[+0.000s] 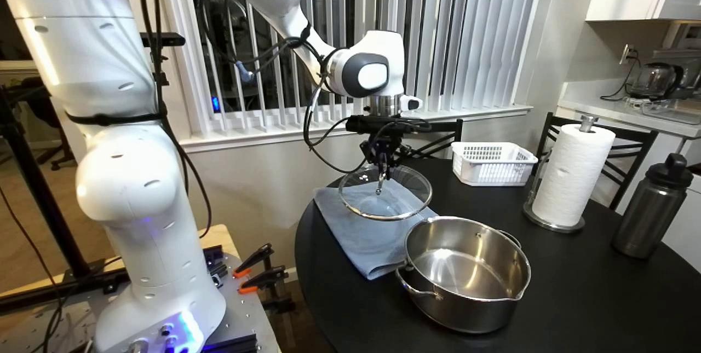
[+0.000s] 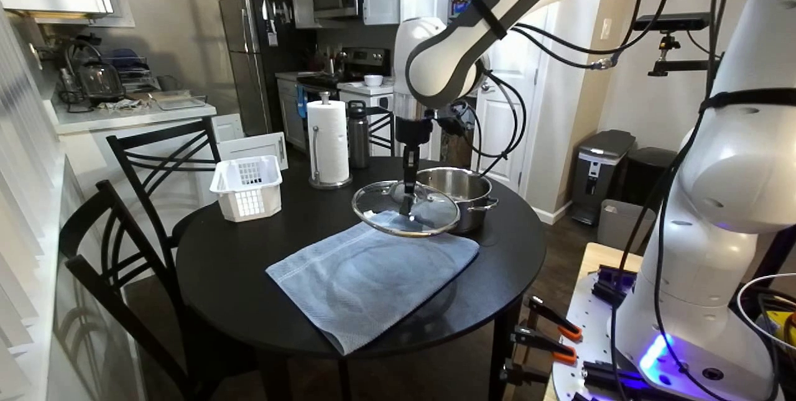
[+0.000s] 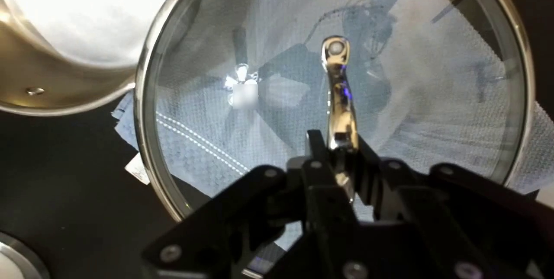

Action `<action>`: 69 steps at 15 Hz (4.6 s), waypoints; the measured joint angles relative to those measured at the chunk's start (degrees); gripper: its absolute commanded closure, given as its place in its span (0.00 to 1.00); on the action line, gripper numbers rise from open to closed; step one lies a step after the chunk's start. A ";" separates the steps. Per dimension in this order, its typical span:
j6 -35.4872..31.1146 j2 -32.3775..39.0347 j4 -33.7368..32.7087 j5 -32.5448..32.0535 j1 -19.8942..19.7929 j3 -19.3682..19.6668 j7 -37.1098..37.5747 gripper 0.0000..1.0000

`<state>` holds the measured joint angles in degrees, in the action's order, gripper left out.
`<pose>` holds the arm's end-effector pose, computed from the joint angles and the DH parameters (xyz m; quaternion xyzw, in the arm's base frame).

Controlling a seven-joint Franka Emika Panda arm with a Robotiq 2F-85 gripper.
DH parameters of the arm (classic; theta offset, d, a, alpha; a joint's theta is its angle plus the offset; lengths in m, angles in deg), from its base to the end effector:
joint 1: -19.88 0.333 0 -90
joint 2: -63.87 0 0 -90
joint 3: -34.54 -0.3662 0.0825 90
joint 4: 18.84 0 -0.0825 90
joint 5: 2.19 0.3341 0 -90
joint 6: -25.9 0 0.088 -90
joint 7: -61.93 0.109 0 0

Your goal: Put the lid on the pot

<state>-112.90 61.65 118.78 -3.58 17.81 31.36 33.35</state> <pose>0.4558 0.0089 0.4185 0.9638 0.2647 0.0266 0.0161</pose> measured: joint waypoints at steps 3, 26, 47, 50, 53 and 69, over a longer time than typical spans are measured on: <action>2.42 -2.90 -0.20 0.18 -0.25 4.35 -0.41 0.96; 12.34 19.75 -23.75 0.16 -11.20 14.78 2.75 0.96; 14.99 20.73 -24.89 -0.57 -11.25 11.80 3.77 0.96; 17.06 20.73 -24.87 -2.37 -11.24 12.13 5.53 0.96; 17.51 20.71 -24.87 -3.61 -11.13 12.13 7.03 0.96; 16.26 20.68 -24.86 -5.34 -10.57 12.04 9.96 0.96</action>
<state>-96.64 82.32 93.91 -8.92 7.25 43.41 43.32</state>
